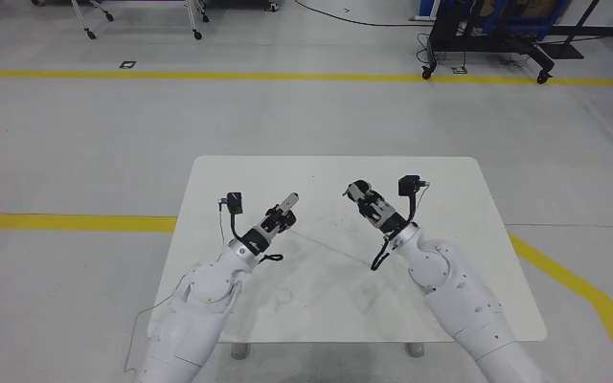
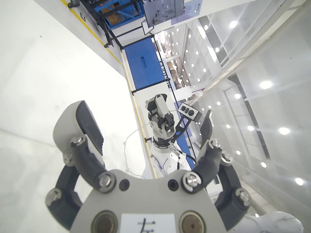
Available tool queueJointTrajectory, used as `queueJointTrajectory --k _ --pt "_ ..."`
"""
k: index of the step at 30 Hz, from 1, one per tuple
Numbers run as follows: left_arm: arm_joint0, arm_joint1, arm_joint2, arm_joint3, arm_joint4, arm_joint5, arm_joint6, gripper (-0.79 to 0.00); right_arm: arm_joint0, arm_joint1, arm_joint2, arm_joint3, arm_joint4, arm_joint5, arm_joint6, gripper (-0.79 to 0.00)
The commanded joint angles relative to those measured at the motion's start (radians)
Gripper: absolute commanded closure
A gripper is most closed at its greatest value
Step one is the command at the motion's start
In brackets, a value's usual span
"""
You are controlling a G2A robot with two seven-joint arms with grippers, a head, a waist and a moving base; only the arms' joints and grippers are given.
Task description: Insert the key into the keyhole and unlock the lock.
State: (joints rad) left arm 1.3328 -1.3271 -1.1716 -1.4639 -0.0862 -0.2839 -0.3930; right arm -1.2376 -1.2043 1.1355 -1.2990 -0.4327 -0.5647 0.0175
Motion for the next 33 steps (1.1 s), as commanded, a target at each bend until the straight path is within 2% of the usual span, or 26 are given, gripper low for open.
queueJointTrajectory --k 1,3,6,7,8,12,18,33 --pt "-0.002 -0.002 0.015 0.001 -0.004 -0.013 -0.009 -0.785 0.003 -0.005 -0.007 0.005 0.102 -0.009 0.04 0.0" --pt "-0.002 -0.004 0.033 0.0 -0.008 -0.03 -0.023 -0.751 0.008 -0.009 -0.009 0.011 0.182 -0.015 0.068 0.0" --pt "0.0 -0.007 0.051 0.004 -0.035 -0.054 -0.046 -0.576 0.015 -0.012 -0.007 0.021 0.245 -0.016 0.105 0.0" --pt "0.0 -0.008 0.053 0.007 -0.048 -0.063 -0.05 -0.551 0.018 -0.012 -0.006 0.023 0.254 -0.017 0.116 0.0" --pt "-0.001 -0.008 0.056 0.01 -0.053 -0.069 -0.052 -0.388 0.019 -0.012 -0.01 0.025 0.254 -0.018 0.133 0.0" --pt "-0.004 -0.01 0.071 0.021 -0.012 -0.089 -0.035 -0.305 0.016 -0.019 -0.032 0.026 0.304 -0.032 0.171 0.0" --pt "-0.004 -0.013 0.095 0.03 0.068 -0.095 0.013 -0.246 0.025 -0.028 -0.051 0.044 0.36 -0.047 0.215 0.0" --pt "-0.007 -0.014 0.092 0.041 0.07 -0.093 0.044 -0.256 0.038 -0.031 -0.06 0.058 0.452 -0.091 0.37 0.0"
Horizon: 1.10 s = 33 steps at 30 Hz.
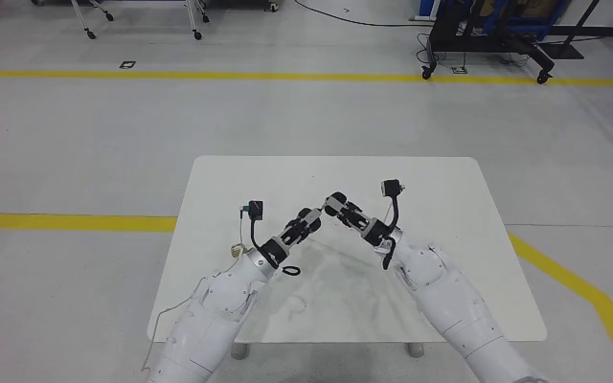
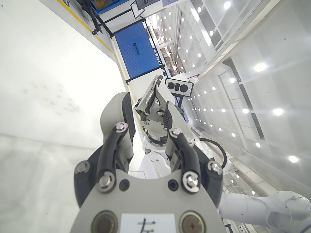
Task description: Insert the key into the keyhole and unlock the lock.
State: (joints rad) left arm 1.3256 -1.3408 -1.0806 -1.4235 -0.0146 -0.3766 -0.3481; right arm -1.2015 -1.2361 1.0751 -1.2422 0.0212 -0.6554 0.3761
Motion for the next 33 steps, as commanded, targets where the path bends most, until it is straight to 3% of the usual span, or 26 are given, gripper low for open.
queueJointTrajectory --k 1,5,15,22,23,24,25,33 --pt "0.0 0.0 0.001 0.0 -0.001 -0.001 0.0 -0.249 0.002 0.001 -0.001 0.002 -0.004 -0.002 0.021 0.0" --pt "0.0 0.0 0.002 0.001 0.0 -0.003 -0.001 -0.206 0.005 0.002 -0.002 0.008 -0.011 -0.003 0.054 0.0" --pt "0.0 0.001 -0.002 -0.002 0.012 -0.004 0.005 0.0 0.011 0.003 0.002 0.015 -0.026 -0.002 0.076 0.0" --pt "0.0 0.002 -0.006 -0.003 0.032 0.001 0.015 0.0 0.012 0.002 0.003 0.017 -0.038 -0.001 0.077 0.0" --pt "0.0 0.002 -0.006 -0.002 0.036 0.002 0.016 0.0 0.012 0.003 0.004 0.018 -0.039 0.001 0.078 -0.092" --pt "0.0 0.002 -0.007 -0.002 0.04 0.001 0.018 0.0 0.012 0.003 0.005 0.019 -0.039 0.002 0.078 -0.391" --pt "-0.001 0.003 -0.008 -0.001 0.044 -0.002 0.02 0.0 0.012 0.003 0.008 0.02 -0.038 0.004 0.077 -0.785" --pt "-0.001 0.008 -0.035 0.0 0.044 -0.014 0.014 0.0 0.012 0.003 0.009 0.02 -0.037 0.004 0.077 -0.785"
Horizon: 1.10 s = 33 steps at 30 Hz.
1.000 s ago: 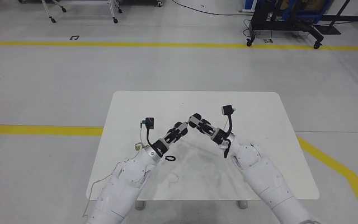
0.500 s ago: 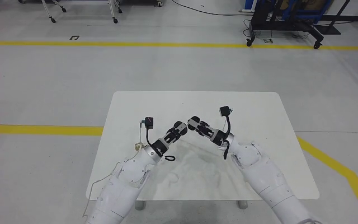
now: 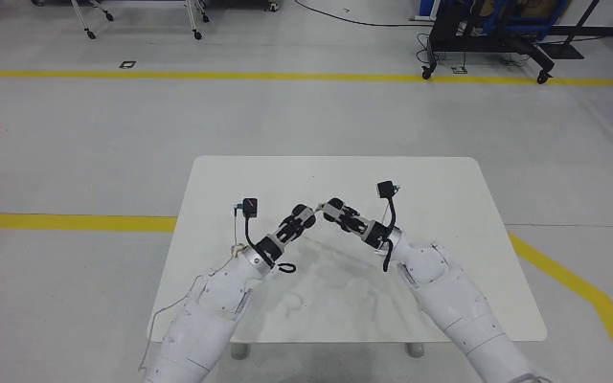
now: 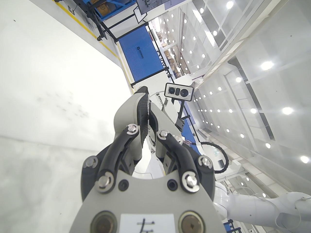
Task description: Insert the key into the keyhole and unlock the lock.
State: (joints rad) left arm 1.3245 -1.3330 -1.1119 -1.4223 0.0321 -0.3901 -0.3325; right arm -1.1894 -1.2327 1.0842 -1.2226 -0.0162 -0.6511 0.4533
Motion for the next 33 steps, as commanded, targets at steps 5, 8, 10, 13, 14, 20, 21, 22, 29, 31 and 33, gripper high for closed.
queueJointTrajectory --k 5,8,10,13,14,20,21,22,29,31,33 --pt "0.001 0.004 -0.021 -0.007 -0.037 0.01 -0.021 0.0 0.0 0.0 0.0 0.0 0.0 0.0 0.0 -0.785" --pt "0.001 0.007 -0.032 -0.017 -0.067 0.018 -0.062 0.0 -0.006 0.005 0.014 -0.004 -0.039 -0.011 -0.01 -0.785" --pt "-0.002 0.012 -0.045 -0.026 -0.081 0.024 -0.107 0.0 -0.004 0.014 0.042 0.003 -0.05 -0.051 0.019 -0.785" --pt "-0.006 0.021 -0.056 -0.039 -0.09 0.036 -0.21 0.0 0.014 0.033 0.076 0.021 0.001 -0.119 0.171 -0.785" --pt "-0.01 0.025 -0.055 -0.046 -0.07 0.032 -0.26 0.0 0.019 0.038 0.084 0.025 0.044 -0.148 0.228 -0.785" --pt "-0.004 0.039 -0.049 -0.066 -0.045 0.019 -0.393 0.0 0.06 0.063 0.089 0.077 0.263 -0.153 0.543 -0.57" --pt "-0.004 0.04 -0.047 -0.068 -0.042 0.015 -0.404 0.0 0.064 0.064 0.08 0.08 0.277 -0.146 0.569 -0.465" --pt "-0.004 0.042 -0.046 -0.068 -0.036 0.013 -0.408 0.0 0.066 0.065 0.067 0.08 0.295 -0.133 0.583 -0.382" --pt "-0.004 0.048 -0.038 -0.073 0.009 0.0 -0.401 0.0 0.077 0.076 0.009 0.091 0.35 -0.118 0.598 -0.092" --pt "-0.001 0.049 -0.033 -0.073 0.017 -0.001 -0.391 0.0 0.079 0.08 -0.003 0.091 0.368 -0.118 0.598 -0.08" --pt "-0.002 0.049 -0.029 -0.072 0.021 -0.001 -0.386 0.0 0.082 0.085 -0.012 0.091 0.381 -0.118 0.598 -0.086"
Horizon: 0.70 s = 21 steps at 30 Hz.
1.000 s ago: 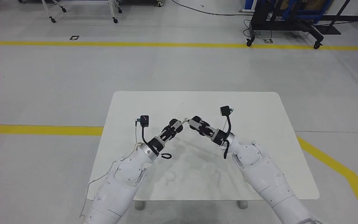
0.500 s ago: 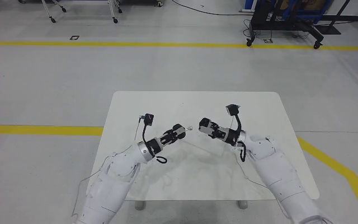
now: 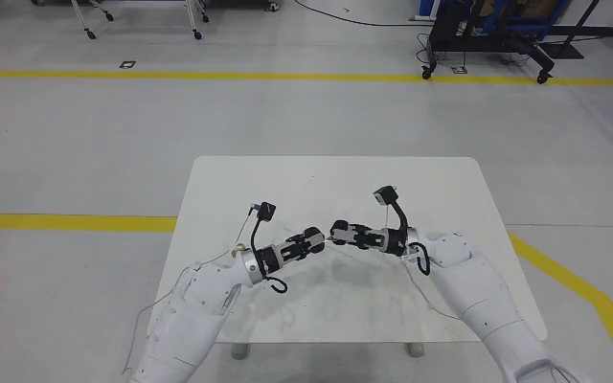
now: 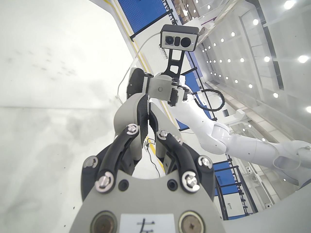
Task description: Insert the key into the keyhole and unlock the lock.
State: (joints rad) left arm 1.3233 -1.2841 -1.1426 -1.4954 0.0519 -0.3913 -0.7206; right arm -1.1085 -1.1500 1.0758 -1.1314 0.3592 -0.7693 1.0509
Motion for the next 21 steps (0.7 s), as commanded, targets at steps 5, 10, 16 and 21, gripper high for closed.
queueJointTrajectory --k 5,10,16,21 --pt "-0.003 0.002 0.006 0.002 0.011 -0.001 0.022 0.0 0.007 0.015 -0.026 0.001 0.035 0.006 0.006 -0.092" --pt "-0.003 0.005 0.01 0.002 0.011 -0.003 0.034 0.0 0.013 0.027 -0.051 -0.001 0.049 0.008 0.008 -0.095" --pt "-0.005 0.007 0.012 0.002 0.016 -0.004 0.053 0.0 0.023 0.038 -0.075 0.006 0.064 0.004 0.004 -0.212" --pt "-0.005 0.01 0.013 0.002 0.017 -0.005 0.066 0.0 0.031 0.046 -0.092 0.013 0.077 0.001 0.001 -0.212"
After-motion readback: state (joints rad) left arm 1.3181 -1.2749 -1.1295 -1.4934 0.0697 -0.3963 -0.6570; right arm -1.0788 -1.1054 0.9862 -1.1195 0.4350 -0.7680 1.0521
